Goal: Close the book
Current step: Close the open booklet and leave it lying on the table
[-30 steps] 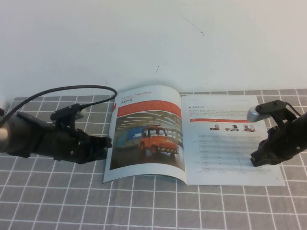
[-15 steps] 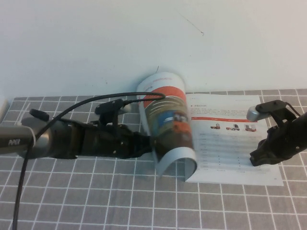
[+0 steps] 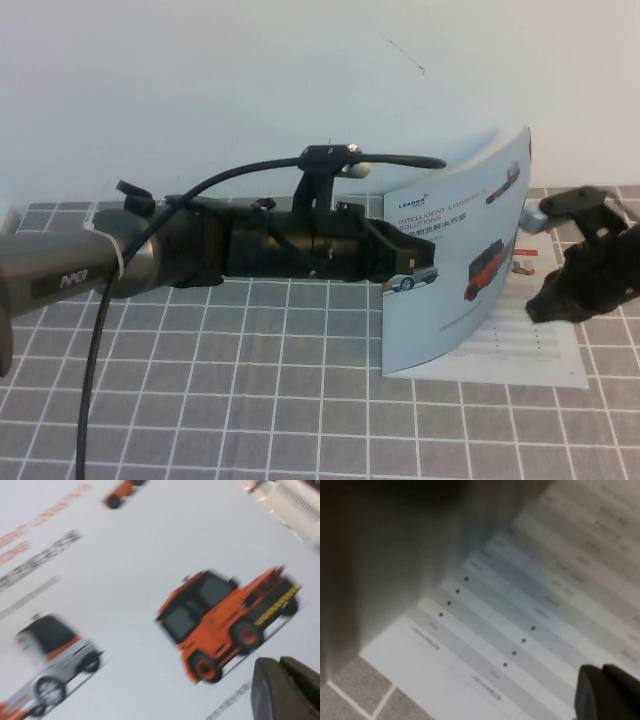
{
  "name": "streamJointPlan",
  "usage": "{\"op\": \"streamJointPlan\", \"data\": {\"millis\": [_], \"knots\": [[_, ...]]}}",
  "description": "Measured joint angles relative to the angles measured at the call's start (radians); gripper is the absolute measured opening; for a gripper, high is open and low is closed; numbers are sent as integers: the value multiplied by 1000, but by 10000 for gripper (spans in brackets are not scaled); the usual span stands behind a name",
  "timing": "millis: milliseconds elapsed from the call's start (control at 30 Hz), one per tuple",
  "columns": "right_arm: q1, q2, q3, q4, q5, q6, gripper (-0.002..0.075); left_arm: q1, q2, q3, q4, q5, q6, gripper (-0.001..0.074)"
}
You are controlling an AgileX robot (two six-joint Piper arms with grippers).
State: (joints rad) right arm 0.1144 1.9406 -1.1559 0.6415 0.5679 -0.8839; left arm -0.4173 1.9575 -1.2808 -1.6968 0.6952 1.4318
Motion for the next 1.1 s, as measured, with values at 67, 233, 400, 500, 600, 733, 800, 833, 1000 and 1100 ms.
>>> {"op": "streamJointPlan", "data": {"millis": [67, 233, 400, 500, 600, 733, 800, 833, 1000, 1100], "knots": [[0, -54, 0, -71, -23, 40, -3, 0, 0, -13, 2, 29, 2, -2], [-10, -219, 0, -209, -51, 129, -3, 0, -59, -13, 5, 13, 48, -2], [-1, -287, 0, -131, -15, 75, -3, 0, -174, -13, 45, -2, 120, -2], [20, -245, 0, -92, 0, 34, -3, 0, -253, -13, 129, -33, 118, -2], [31, -155, 0, -84, 4, 33, -3, 0, -325, -13, 258, -46, 113, -2], [32, -38, 4, -84, 5, 33, -3, 0, -421, -13, 453, -44, 29, -2], [32, -4, 6, -84, 6, 33, -3, 0, -464, -13, 539, -39, -35, -2], [32, 4, 6, -84, 6, 33, -3, 0, -486, -13, 582, -35, -71, -2], [32, -35, 6, -84, 13, 33, -3, 0, -586, -13, 743, -27, -197, -2], [32, -132, 7, -84, 15, 33, -3, 0, -643, -13, 797, -27, -251, -2]]}}
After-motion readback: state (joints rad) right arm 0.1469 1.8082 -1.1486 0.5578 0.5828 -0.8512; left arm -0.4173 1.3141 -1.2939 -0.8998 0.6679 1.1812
